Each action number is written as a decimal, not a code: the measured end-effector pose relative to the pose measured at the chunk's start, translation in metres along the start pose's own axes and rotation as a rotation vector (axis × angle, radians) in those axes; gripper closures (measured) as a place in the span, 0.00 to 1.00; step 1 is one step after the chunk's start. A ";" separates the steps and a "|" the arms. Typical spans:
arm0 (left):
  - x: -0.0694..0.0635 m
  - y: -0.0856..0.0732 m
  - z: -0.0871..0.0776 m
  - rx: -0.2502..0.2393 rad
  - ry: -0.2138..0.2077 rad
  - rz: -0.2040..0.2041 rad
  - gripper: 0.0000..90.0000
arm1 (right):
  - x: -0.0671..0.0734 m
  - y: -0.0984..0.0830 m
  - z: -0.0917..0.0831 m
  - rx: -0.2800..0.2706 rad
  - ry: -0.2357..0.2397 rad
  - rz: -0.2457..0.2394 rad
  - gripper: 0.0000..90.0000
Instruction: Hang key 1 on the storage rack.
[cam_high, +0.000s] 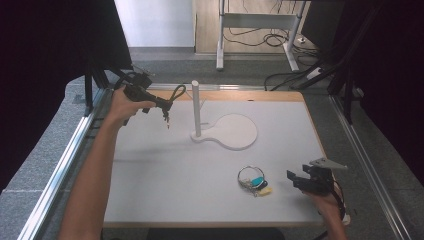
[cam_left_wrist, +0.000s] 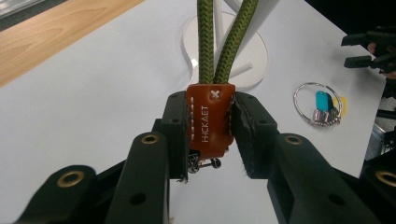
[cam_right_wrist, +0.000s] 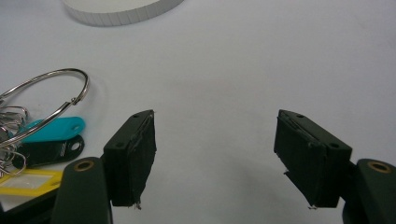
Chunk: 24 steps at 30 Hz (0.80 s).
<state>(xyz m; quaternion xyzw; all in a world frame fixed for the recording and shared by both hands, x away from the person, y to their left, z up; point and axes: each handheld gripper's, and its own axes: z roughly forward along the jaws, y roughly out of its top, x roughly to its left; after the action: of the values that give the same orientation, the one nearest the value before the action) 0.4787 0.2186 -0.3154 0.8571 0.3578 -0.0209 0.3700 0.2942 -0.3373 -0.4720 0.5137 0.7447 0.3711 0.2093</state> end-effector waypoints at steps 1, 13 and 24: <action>0.001 0.001 0.001 0.001 0.001 -0.003 0.75 | 0.000 0.000 0.000 0.001 0.000 0.000 0.33; 0.006 0.010 0.008 0.017 -0.006 -0.012 0.75 | -0.001 0.000 0.000 0.002 0.001 0.000 0.33; 0.008 0.014 0.019 0.050 -0.030 -0.011 0.75 | 0.000 -0.001 0.001 0.004 -0.001 0.000 0.33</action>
<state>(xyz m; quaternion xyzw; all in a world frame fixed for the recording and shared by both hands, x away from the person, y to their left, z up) 0.4977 0.2045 -0.3233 0.8638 0.3562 -0.0447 0.3535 0.2944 -0.3372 -0.4733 0.5141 0.7455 0.3693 0.2085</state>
